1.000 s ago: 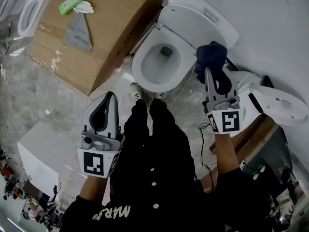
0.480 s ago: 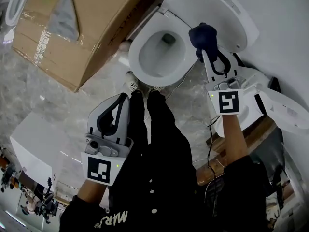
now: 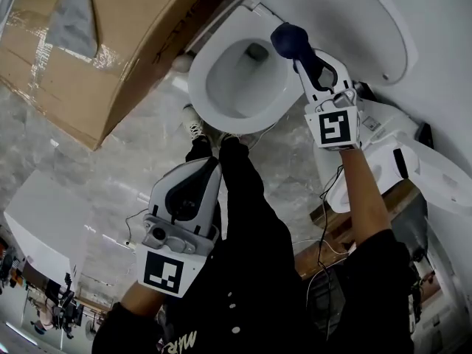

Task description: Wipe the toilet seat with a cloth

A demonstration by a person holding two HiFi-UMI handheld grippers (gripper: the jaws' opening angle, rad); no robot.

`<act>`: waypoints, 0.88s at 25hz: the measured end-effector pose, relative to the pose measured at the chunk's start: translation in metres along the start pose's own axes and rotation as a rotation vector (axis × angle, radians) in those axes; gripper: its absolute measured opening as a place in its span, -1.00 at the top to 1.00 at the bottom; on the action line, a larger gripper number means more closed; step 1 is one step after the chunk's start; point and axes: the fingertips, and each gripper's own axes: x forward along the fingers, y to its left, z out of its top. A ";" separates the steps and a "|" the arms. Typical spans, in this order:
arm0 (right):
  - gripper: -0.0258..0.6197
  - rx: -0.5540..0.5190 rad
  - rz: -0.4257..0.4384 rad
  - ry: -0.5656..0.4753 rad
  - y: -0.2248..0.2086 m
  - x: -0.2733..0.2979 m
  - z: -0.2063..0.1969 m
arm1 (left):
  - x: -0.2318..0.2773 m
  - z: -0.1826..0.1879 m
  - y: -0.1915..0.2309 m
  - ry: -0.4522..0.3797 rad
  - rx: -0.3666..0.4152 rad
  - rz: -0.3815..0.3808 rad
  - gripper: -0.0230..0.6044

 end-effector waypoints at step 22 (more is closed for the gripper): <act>0.69 -0.637 0.107 0.276 0.056 0.124 -0.134 | 0.015 -0.051 0.023 -0.014 -0.002 0.012 0.89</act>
